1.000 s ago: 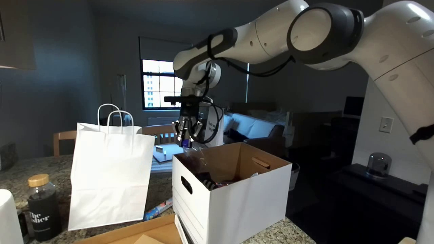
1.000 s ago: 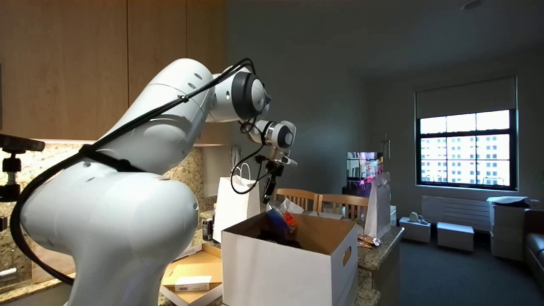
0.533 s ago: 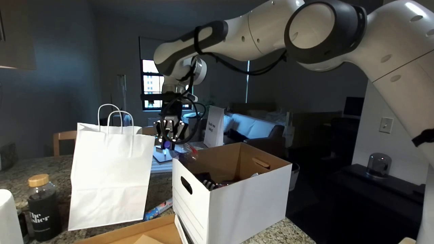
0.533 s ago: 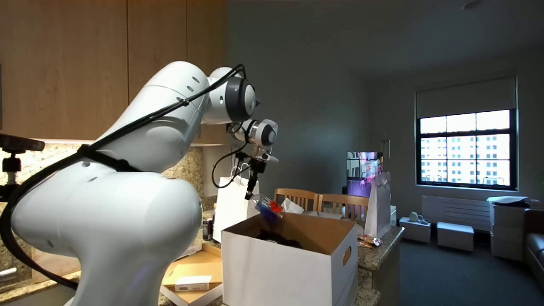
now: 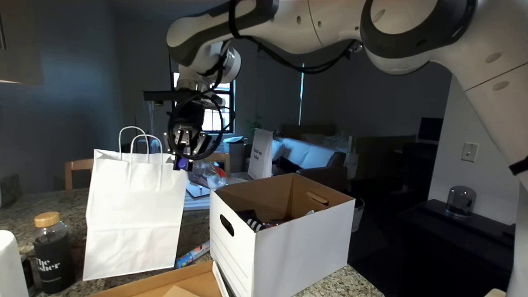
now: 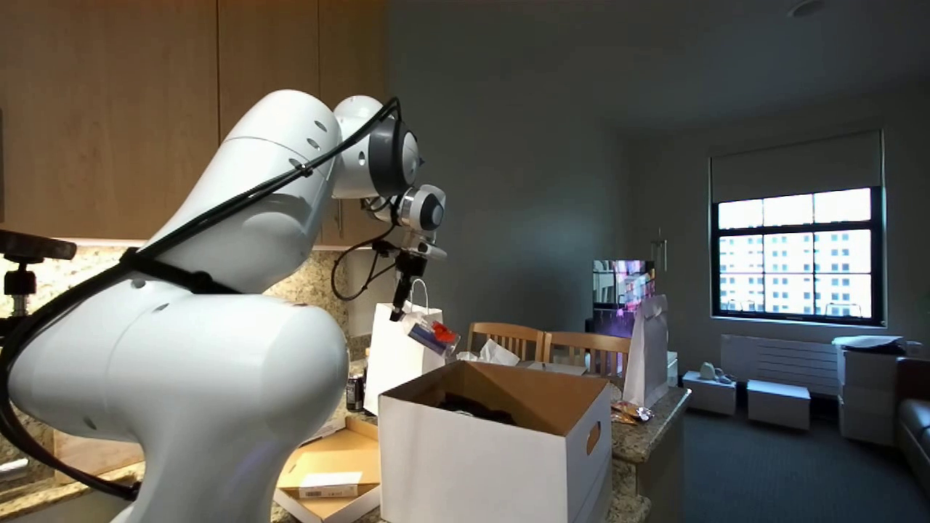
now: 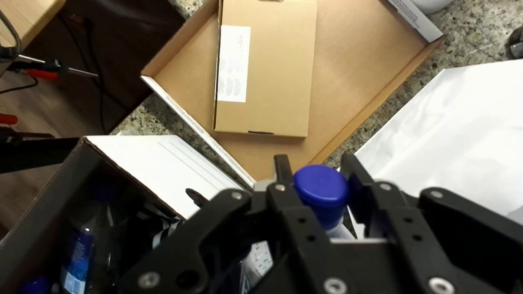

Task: Pick up two bottles from the box and put them on the box cover

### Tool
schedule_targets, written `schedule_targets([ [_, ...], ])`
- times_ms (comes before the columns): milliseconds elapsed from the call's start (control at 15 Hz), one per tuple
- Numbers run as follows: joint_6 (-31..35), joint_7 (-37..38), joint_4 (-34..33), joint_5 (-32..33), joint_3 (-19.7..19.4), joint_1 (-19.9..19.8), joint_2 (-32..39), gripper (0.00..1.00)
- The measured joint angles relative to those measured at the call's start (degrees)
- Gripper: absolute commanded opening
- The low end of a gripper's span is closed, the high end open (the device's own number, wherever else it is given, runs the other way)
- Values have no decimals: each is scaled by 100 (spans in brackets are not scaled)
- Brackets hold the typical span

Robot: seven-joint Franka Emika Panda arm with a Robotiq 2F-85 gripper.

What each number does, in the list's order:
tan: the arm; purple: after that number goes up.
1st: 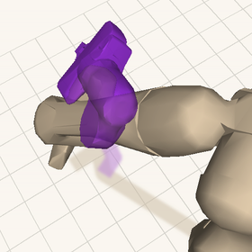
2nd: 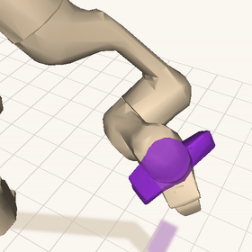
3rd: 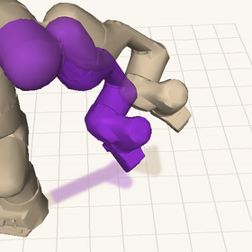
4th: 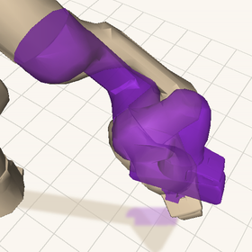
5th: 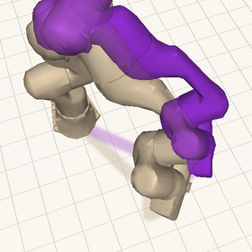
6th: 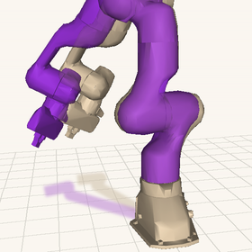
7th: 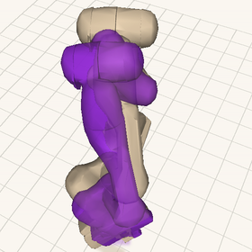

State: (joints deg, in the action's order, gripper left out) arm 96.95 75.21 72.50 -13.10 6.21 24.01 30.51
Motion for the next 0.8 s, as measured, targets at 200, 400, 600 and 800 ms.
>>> schedule_targets([
  [200,-103,179,133,47,-1,219,-127,15],
  [400,-309,234,333,59,54,393,-136,15],
  [600,-462,183,621,43,292,389,-127,15],
  [800,-453,-342,955,-118,515,355,1,15],
])
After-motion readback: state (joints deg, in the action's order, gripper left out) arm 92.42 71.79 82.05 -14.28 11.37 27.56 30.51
